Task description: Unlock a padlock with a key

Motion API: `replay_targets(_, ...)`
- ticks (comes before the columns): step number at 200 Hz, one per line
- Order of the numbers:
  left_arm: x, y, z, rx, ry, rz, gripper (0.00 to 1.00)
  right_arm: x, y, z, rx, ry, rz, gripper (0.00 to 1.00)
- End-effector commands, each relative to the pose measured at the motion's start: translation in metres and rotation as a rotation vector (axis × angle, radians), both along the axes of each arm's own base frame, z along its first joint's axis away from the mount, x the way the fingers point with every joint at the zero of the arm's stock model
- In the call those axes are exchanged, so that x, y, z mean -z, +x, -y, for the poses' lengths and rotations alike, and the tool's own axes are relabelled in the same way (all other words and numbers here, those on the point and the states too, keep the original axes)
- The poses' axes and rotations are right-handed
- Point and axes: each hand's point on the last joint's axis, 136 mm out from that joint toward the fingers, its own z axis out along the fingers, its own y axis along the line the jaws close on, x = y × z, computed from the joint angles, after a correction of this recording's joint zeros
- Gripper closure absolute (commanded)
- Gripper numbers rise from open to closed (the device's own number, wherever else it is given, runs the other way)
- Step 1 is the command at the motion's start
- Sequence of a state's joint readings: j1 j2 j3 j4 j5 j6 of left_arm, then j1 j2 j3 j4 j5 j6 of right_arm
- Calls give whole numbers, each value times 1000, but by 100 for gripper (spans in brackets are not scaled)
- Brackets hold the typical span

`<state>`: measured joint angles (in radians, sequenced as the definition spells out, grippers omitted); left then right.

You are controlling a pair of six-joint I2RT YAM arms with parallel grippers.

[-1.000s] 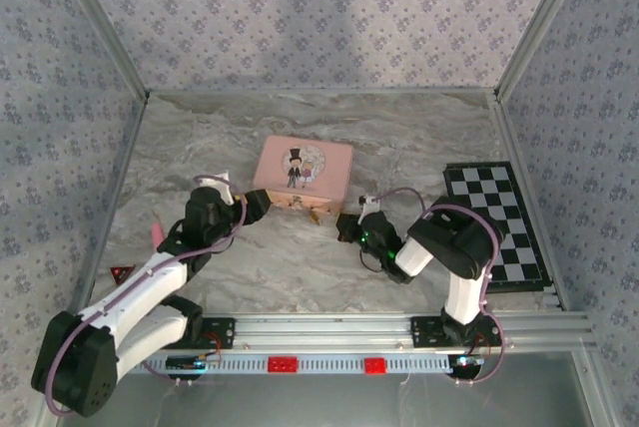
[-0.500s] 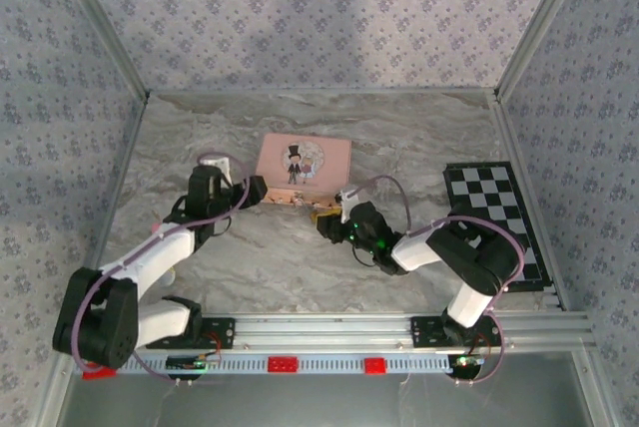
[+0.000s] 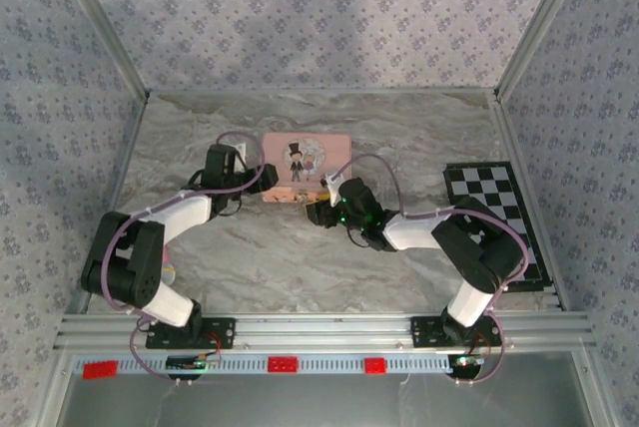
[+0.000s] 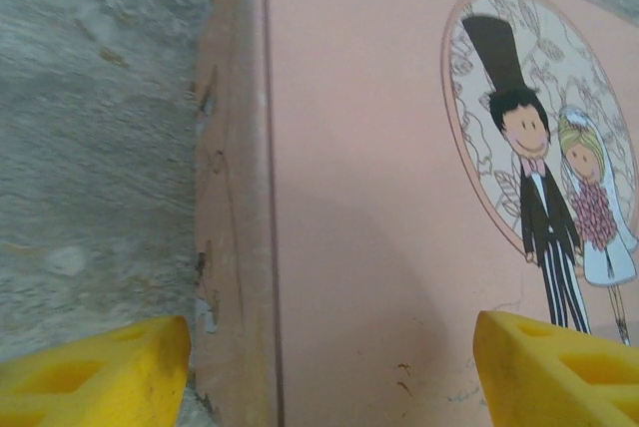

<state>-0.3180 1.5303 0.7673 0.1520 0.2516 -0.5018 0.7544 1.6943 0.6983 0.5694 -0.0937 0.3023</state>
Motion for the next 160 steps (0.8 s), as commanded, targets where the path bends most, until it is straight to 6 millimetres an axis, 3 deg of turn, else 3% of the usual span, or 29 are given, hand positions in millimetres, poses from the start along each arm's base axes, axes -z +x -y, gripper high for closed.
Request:
replay_targets(1,-12,2,31,73,-45,10,28,9,15,12,10,-33,-28,50)
replay_targets(32,-7,-4,65,128,-55,-2,29,8,25,18,4,4,-66,51)
replay_targets(66,-5,-9,82,145,-53,-2,29,11,27,23,19,77,-135,56)
replay_targets(111,-7,-12,67,52,-41,31,31,14,35,51,143,222,-227,57)
replay_targets(160,-8,-11,65,28,-48,32,30,7,29,47,129,364,-273,59)
